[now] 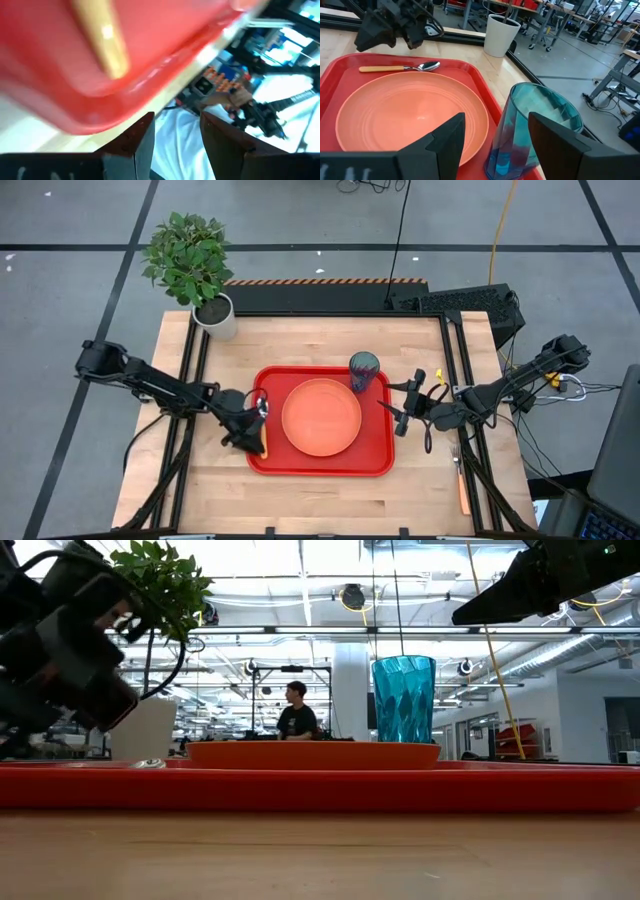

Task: Pick and place plate/cup/fork/spoon on tray
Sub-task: Adjust the blue cup on the red tray

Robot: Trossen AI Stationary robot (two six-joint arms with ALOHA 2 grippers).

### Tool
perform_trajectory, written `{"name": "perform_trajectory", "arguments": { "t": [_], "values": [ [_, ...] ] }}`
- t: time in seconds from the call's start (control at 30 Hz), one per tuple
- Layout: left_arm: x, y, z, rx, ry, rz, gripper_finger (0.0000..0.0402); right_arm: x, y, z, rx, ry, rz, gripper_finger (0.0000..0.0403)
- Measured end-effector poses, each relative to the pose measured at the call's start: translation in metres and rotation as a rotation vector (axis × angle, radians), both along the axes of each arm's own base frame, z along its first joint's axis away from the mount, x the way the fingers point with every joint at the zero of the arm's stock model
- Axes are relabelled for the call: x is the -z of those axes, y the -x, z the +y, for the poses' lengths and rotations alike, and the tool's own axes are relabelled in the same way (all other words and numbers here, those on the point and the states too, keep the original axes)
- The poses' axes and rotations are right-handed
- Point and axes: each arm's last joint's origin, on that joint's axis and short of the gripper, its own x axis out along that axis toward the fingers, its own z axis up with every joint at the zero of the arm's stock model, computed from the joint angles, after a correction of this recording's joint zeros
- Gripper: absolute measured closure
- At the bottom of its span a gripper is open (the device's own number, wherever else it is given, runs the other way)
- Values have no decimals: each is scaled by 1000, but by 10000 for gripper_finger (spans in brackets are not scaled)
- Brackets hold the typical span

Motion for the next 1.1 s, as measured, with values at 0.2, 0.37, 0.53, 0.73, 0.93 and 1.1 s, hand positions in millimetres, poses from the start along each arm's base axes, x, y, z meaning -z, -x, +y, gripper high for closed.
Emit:
{"name": "perform_trajectory", "arguments": {
  "t": [0.2, 0.37, 0.53, 0.73, 0.93, 1.1],
  "values": [
    [-18, -6, 12, -66, -145, -282, 243, -1, 0, -1, 55, 15, -20, 191],
    [-41, -8, 30, -173, -439, -610, 243, -5, -1, -1, 54, 59, -31, 191],
    [-72, -7, 43, -247, -836, -887, 243, -12, -4, -1, 17, 67, -55, 191],
    [-114, -14, 47, -213, -1364, -1064, 243, -29, -12, -9, -1, 60, -74, 200],
    [-156, -25, 52, -164, -1867, -1071, 243, -35, -17, -24, 35, 24, -9, 216],
    [-181, -27, 54, -203, -2019, -1080, 243, -58, -24, -40, 56, -74, 181, 218]
  ]
}}
